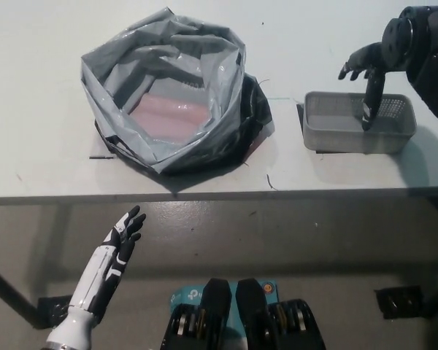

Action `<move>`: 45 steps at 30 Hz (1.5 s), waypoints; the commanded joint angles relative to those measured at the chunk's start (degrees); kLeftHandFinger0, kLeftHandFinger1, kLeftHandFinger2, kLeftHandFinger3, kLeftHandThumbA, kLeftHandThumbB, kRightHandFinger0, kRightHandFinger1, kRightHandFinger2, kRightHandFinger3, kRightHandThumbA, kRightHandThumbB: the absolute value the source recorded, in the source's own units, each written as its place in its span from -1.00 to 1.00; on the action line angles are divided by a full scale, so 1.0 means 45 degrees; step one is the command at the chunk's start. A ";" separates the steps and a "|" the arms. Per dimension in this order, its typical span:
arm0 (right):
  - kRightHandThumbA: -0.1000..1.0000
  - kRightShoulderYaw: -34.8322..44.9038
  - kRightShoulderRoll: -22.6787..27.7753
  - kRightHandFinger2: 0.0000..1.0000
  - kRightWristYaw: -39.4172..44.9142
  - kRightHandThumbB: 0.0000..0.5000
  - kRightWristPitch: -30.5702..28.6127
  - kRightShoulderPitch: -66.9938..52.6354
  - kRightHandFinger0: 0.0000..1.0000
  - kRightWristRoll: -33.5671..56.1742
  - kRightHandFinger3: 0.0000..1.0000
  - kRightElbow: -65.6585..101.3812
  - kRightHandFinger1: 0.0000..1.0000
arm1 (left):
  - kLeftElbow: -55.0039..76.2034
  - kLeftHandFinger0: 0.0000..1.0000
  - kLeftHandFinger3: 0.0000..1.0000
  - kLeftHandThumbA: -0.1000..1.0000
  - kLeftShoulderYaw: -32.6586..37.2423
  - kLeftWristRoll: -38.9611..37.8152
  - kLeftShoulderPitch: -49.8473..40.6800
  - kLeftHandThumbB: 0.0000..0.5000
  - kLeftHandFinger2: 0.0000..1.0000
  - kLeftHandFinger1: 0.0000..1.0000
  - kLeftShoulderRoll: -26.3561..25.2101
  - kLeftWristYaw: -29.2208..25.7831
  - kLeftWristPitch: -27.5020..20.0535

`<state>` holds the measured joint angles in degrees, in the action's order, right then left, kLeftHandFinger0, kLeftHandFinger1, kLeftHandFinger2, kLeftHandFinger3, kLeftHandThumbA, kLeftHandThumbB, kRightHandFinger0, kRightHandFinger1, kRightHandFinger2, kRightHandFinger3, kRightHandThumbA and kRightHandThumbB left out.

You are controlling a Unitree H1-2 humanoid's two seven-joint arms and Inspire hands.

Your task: Use the right hand to pick up a small rectangular container and put it into a plastic bag and lift the bag

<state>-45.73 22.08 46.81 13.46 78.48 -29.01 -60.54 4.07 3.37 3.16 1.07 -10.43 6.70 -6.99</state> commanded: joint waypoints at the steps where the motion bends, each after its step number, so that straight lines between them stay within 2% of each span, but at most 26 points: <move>1: 1.00 0.0237 0.0176 1.00 0.0607 0.91 -0.0510 0.0858 1.00 -0.0360 1.00 -0.0271 1.00 | 0.0452 1.00 1.00 0.92 0.0019 -0.0006 0.0170 -0.21 1.00 1.00 -0.0216 0.0214 -0.0518; 4: 1.00 0.0325 0.0170 1.00 0.0647 0.94 -0.0460 0.0827 1.00 -0.0404 1.00 -0.0199 1.00 | 0.0406 1.00 1.00 0.92 -0.0001 0.0030 0.0251 -0.13 1.00 1.00 -0.0223 0.0215 -0.0542; 9: 1.00 0.0408 0.0041 1.00 0.0425 1.00 -0.0499 0.0777 1.00 -0.0555 1.00 -0.0440 1.00 | 0.0376 1.00 1.00 0.92 -0.0020 0.0066 0.0299 -0.12 1.00 1.00 -0.0250 0.0209 -0.0583; 11: 1.00 0.0456 -0.0055 1.00 0.0573 0.90 -0.0459 0.0718 1.00 -0.0520 1.00 -0.0587 1.00 | 0.0361 1.00 1.00 0.92 -0.0018 0.0050 0.0276 -0.10 1.00 1.00 -0.0247 0.0210 -0.0629; 14: 1.00 0.0411 -0.0182 1.00 0.0483 0.89 -0.0872 0.0636 1.00 -0.0594 1.00 -0.0962 1.00 | 0.0376 1.00 1.00 0.91 -0.0023 -0.0047 0.0254 -0.04 1.00 1.00 -0.0236 0.0243 -0.0592; 15: 1.00 0.0451 -0.0257 1.00 0.0278 0.99 -0.0680 0.0570 1.00 -0.0627 1.00 -0.1059 1.00 | 0.0404 1.00 1.00 0.91 -0.0019 -0.0050 0.0242 -0.05 1.00 1.00 -0.0225 0.0242 -0.0578; 18: 1.00 0.0606 -0.0531 1.00 -0.0464 0.96 -0.1237 0.0469 1.00 -0.0604 1.00 -0.1847 1.00 | 0.0388 1.00 1.00 0.90 -0.0005 -0.0055 0.0235 -0.05 1.00 1.00 -0.0258 0.0271 -0.0701; 20: 1.00 0.0398 -0.0642 1.00 -0.1010 1.00 -0.1117 0.0445 1.00 -0.0958 1.00 -0.1982 1.00 | 0.0398 1.00 1.00 0.90 -0.0012 -0.0071 0.0236 -0.05 1.00 1.00 -0.0256 0.0272 -0.0680; 21: 1.00 0.0740 -0.0871 1.00 -0.1891 1.00 -0.0531 0.0370 1.00 -0.0804 1.00 -0.2338 1.00 | 0.0433 1.00 1.00 0.90 -0.0028 -0.0071 0.0206 -0.04 1.00 1.00 -0.0257 0.0256 -0.0666; 28: 1.00 0.0881 -0.1279 1.00 -0.3232 1.00 -0.0295 0.0162 1.00 -0.1150 1.00 -0.2760 1.00 | 0.0378 1.00 1.00 0.90 -0.0054 -0.0077 0.0227 -0.01 1.00 1.00 -0.0276 0.0244 -0.0757; 37: 1.00 0.1000 -0.1735 1.00 -0.4691 1.00 -0.0812 -0.0314 1.00 -0.1290 1.00 -0.3554 1.00 | 0.0319 1.00 1.00 0.87 -0.0093 -0.0102 0.0399 -0.02 1.00 1.00 -0.0281 0.0232 -0.0804; 39: 0.67 0.1284 -0.1764 1.00 -0.5283 1.00 -0.0833 -0.0493 1.00 -0.1129 1.00 -0.3586 1.00 | 0.0274 1.00 1.00 0.87 -0.0096 -0.0071 0.0415 -0.04 1.00 1.00 -0.0281 0.0214 -0.0862; 45: 0.75 0.1088 -0.1713 1.00 -0.5941 1.00 -0.1050 -0.0701 1.00 -0.1541 1.00 -0.3517 1.00 | 0.0214 1.00 1.00 0.88 -0.0125 -0.0068 0.0448 -0.04 1.00 1.00 -0.0319 0.0216 -0.0908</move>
<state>-41.26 13.63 26.15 10.30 73.33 -34.24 -76.28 4.05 3.13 3.20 2.41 -11.02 7.13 -8.51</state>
